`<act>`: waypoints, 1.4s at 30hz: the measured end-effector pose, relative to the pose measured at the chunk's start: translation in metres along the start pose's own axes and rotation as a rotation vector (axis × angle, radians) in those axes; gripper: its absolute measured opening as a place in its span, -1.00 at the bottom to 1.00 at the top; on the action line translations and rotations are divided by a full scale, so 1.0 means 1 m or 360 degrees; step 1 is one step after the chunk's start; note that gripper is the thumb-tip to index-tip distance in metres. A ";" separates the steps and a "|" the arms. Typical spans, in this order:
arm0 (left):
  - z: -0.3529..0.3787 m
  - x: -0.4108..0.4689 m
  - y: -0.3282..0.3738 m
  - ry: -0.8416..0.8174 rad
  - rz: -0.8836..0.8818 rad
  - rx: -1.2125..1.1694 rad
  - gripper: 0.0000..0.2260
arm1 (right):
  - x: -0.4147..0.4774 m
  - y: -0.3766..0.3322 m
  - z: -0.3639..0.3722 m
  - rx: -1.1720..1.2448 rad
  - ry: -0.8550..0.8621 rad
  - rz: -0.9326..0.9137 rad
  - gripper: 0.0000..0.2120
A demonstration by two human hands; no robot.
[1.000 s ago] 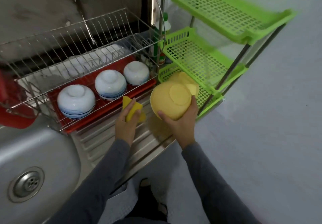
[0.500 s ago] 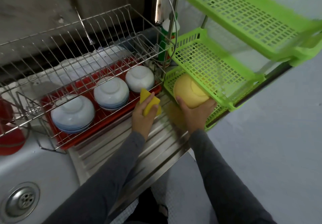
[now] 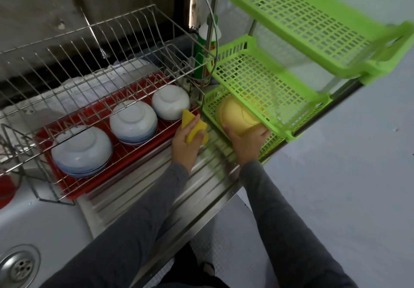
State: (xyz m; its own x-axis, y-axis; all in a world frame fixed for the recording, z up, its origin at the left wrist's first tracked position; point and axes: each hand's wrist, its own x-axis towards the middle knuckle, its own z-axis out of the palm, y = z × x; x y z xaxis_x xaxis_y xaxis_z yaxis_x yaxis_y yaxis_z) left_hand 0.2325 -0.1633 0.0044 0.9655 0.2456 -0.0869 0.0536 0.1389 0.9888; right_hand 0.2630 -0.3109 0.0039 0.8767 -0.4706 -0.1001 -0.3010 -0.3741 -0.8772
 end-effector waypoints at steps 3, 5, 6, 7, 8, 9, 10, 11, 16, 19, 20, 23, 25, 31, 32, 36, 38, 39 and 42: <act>0.000 -0.002 -0.001 -0.0006 0.0022 0.0012 -0.62 | -0.002 0.002 -0.001 -0.0040 -0.0057 -0.0017 0.07; 0.001 -0.003 -0.001 -0.0007 0.0034 0.0011 -0.62 | -0.004 0.003 -0.002 -0.0062 -0.0066 -0.0044 0.00; 0.001 -0.004 0.000 0.0001 0.0031 0.0007 -0.62 | -0.005 0.003 -0.003 -0.0073 -0.0061 -0.0072 -0.03; 0.001 -0.006 0.001 0.0013 0.0028 0.0001 -0.62 | -0.006 0.003 -0.004 -0.0089 -0.0063 -0.0100 -0.05; 0.002 -0.007 0.002 0.0032 0.0025 0.0001 -0.61 | -0.007 0.003 -0.005 -0.0112 -0.0073 -0.0125 -0.08; 0.002 -0.009 0.003 0.0049 0.0022 -0.0004 -0.61 | -0.008 0.003 -0.006 -0.0137 -0.0089 -0.0145 -0.11; 0.002 -0.010 0.004 0.0066 0.0018 -0.0009 -0.61 | -0.009 0.003 -0.007 -0.0162 -0.0102 -0.0164 -0.14; 0.002 -0.014 0.005 0.0088 0.0021 -0.0014 -0.61 | -0.010 0.002 -0.009 -0.0179 -0.0121 -0.0197 -0.16; -0.005 -0.034 0.000 0.0199 0.0033 0.0048 -0.64 | -0.018 0.008 -0.014 -0.0306 -0.0290 -0.0400 -0.27; -0.012 -0.053 -0.005 0.0332 0.0038 0.0077 -0.64 | -0.024 0.010 -0.019 -0.0393 -0.0460 -0.0548 -0.35; -0.014 -0.060 -0.006 0.0392 0.0034 0.0084 -0.64 | -0.026 0.010 -0.021 -0.0426 -0.0535 -0.0610 -0.39; -0.019 -0.082 -0.009 0.0530 0.0065 0.0055 -0.64 | -0.033 0.008 -0.022 -0.0534 -0.0762 -0.0802 -0.54; -0.025 -0.099 -0.013 0.0607 0.0112 0.0059 -0.61 | -0.044 0.006 -0.020 -0.0658 -0.0895 -0.0949 -0.58; -0.050 -0.154 -0.016 0.0984 0.0125 0.0159 -0.61 | -0.089 -0.003 -0.005 -0.0929 -0.1311 -0.1393 -0.62; -0.057 -0.164 -0.018 0.1051 0.0111 0.0187 -0.61 | -0.098 -0.005 -0.003 -0.0979 -0.1398 -0.1490 -0.65; -0.088 -0.208 -0.019 0.1297 0.0096 0.0233 -0.64 | -0.145 -0.013 0.010 -0.1092 -0.1686 -0.1732 -0.73; -0.105 -0.230 -0.017 0.1456 0.0089 0.0196 -0.64 | -0.172 -0.014 0.020 -0.1119 -0.1784 -0.1828 -0.73; -0.113 -0.242 -0.014 0.1531 0.0091 0.0186 -0.63 | -0.187 -0.015 0.026 -0.1125 -0.1832 -0.1884 -0.73; -0.138 -0.282 -0.008 0.1731 0.0166 0.0150 -0.63 | -0.239 -0.017 0.041 -0.1151 -0.1960 -0.2085 -0.72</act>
State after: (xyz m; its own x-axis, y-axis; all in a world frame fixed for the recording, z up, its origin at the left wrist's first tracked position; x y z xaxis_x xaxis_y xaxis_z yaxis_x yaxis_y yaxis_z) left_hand -0.0750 -0.1010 0.0041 0.2281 0.9735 -0.0168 0.0485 0.0059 0.9988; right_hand 0.0742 -0.1596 0.0241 0.2953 0.9433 -0.1517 0.8670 -0.3313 -0.3722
